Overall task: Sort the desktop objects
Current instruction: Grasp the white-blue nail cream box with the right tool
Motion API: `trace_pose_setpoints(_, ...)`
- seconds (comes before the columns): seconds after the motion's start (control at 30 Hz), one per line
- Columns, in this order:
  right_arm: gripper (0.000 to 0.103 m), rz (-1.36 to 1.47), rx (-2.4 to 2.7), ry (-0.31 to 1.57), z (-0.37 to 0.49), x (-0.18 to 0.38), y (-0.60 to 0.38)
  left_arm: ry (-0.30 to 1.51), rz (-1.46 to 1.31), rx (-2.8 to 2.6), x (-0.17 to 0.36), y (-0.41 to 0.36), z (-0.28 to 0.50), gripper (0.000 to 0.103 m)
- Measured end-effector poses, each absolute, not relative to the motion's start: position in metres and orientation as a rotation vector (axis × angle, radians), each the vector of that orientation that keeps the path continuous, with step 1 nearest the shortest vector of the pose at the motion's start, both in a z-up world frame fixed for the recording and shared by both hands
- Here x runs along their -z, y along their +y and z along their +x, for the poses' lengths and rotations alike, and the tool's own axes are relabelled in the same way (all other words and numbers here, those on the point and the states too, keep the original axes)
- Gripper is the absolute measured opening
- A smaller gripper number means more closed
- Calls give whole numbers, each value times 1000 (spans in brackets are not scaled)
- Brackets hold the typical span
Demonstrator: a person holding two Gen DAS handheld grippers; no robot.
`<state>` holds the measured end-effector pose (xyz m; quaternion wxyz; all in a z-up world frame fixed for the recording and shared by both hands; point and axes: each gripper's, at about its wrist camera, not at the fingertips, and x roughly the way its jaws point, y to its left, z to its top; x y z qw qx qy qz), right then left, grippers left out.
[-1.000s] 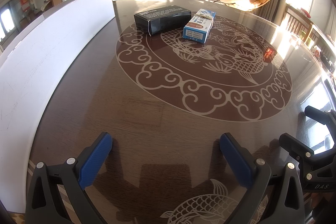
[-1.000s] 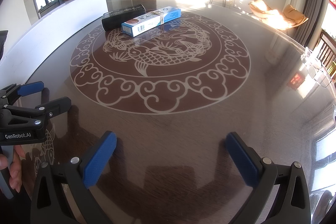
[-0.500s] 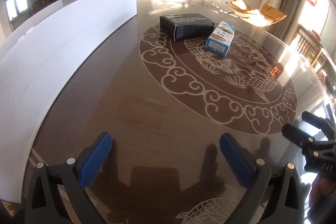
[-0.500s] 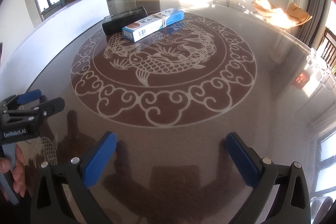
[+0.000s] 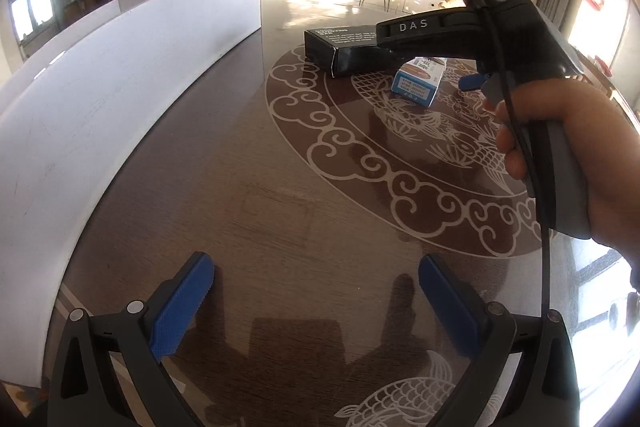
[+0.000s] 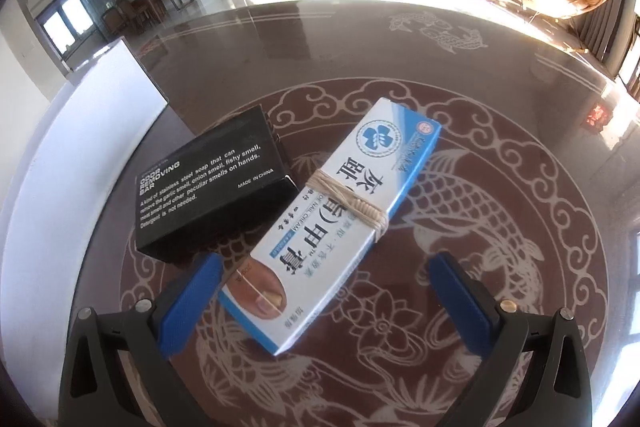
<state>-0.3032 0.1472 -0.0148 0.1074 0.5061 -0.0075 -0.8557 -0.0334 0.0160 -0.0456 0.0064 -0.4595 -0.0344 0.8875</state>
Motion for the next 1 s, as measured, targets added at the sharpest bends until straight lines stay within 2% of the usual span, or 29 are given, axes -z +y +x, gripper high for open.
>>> trace_pose_setpoints(0.03,102,1481,2525,21,-305,15,141,-108,-1439,-2777,46,16,-34,103)
trace_pose_setpoints(0.1,90,1473,2531,86,-306,18,134,-100,-1444,-2774,46,16,-34,103)
trace_pose_setpoints(0.13,75,1450,2547,130,-304,17,132,-90,-1448,-2775,46,17,-35,103)
trace_pose_setpoints(0.17,65,1429,2551,170,-302,16,131,-81,-1453,-2775,46,18,-35,103)
trace_pose_setpoints(0.2,61,1414,2548,195,-300,15,134,-74,-1456,-2775,46,19,-35,103)
trace_pose_setpoints(0.23,50,1399,2545,200,-297,14,137,-71,-1458,-2775,46,19,-35,103)
trace_pose_setpoints(0.27,45,1391,2547,204,-295,13,141,-69,-1458,-2774,46,19,-35,103)
trace_pose_setpoints(0.9,46,1332,2687,180,-145,19,256,-35,-1467,-2774,47,21,-34,103)
trace_pose_setpoints(0.93,47,1330,2689,168,-143,20,256,-35,-1468,-2774,47,21,-34,103)
trace_pose_setpoints(1.0,57,1328,2696,141,-141,20,258,-36,-1467,-2774,47,21,-34,103)
